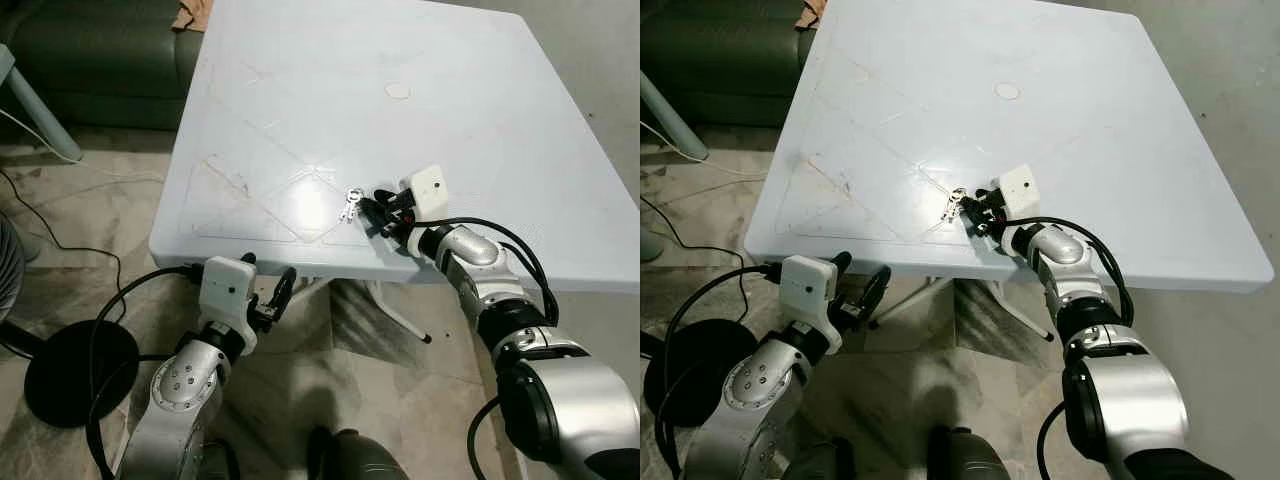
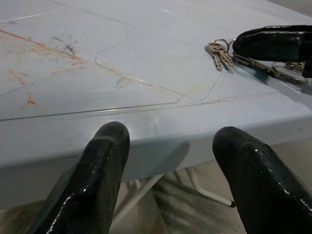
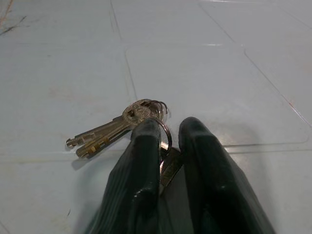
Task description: Hang keys on a hook
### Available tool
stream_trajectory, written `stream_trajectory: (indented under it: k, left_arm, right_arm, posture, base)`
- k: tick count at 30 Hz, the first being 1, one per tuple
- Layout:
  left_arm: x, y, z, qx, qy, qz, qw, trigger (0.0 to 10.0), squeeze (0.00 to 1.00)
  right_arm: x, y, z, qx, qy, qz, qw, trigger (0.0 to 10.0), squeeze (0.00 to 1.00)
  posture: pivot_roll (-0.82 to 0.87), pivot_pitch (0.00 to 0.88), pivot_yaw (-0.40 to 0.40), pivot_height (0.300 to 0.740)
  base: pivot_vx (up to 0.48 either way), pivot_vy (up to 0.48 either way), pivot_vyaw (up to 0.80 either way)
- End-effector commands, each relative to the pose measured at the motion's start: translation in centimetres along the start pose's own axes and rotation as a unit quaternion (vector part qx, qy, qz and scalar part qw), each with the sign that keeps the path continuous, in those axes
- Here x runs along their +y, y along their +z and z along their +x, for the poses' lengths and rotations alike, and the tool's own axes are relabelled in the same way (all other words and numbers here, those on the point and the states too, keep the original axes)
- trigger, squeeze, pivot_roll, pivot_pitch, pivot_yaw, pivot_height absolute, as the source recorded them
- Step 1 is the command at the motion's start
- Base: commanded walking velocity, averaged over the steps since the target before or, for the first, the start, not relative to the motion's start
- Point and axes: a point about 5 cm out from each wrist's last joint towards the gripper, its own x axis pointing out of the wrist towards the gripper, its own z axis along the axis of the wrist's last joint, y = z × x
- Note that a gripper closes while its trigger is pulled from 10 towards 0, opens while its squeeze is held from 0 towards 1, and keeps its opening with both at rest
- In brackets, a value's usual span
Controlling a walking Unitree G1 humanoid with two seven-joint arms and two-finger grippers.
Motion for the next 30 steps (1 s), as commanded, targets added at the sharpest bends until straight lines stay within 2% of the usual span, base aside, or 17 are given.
stream_trajectory:
  k: [1, 10, 20, 23, 28, 30]
  left_arm:
    - [0.0, 0.0, 0.0, 0.001, 0.006, 0.001, 1.0, 10.0, 0.0]
    - [0.1, 0.0, 0.0, 0.0, 0.007, 0.001, 1.0, 10.0, 0.0]
    - [0.3, 0.1, 0.1, -0.003, 0.014, 0.005, 1.0, 10.0, 0.0]
    - [0.5, 0.2, 0.3, -0.006, 0.021, 0.001, 1.0, 10.0, 0.0]
    - [0.8, 0.4, 0.5, -0.01, 0.029, -0.006, 0.999, 10.0, 0.0]
    - [1.6, 0.8, 0.8, -0.023, 0.052, -0.018, 0.998, 10.0, 0.0]
  right_arm:
    - [-0.5, -0.1, -0.3, 0.003, -0.01, 0.008, 1.0, 0.0, 0.0]
    - [-0.6, 0.0, -0.2, 0.002, -0.013, 0.008, 1.0, 0.0, 0.0]
    - [-1.4, 0.3, -0.3, -0.001, -0.052, 0.023, 0.998, 0.0, 0.0]
    - [-1.9, 0.8, -0.3, -0.017, -0.079, 0.054, 0.995, 0.0, 0.0]
    - [-2.1, 1.2, -0.3, -0.035, -0.085, 0.08, 0.993, 0.0, 0.0]
    - [-2.1, 1.8, -0.1, -0.062, -0.101, 0.112, 0.987, 0.0, 0.0]
  posture:
    - [0.01, 0.236, -0.15, 0.724]
    - [0.01, 0.236, -0.15, 0.724]
    - [0.0, 0.236, -0.15, 0.724]
    - [0.0, 0.233, -0.149, 0.724]
    - [0.0, 0.229, -0.149, 0.724]
    - [-0.01, 0.218, -0.149, 0.724]
  base:
    - [0.0, 0.0, 0.0]
    - [0.0, 0.0, 0.0]
    - [0.0, 0.0, 0.0]
    - [0.0, 0.0, 0.0]
    - [0.0, 0.0, 0.0]
    - [0.0, 0.0, 0.0]
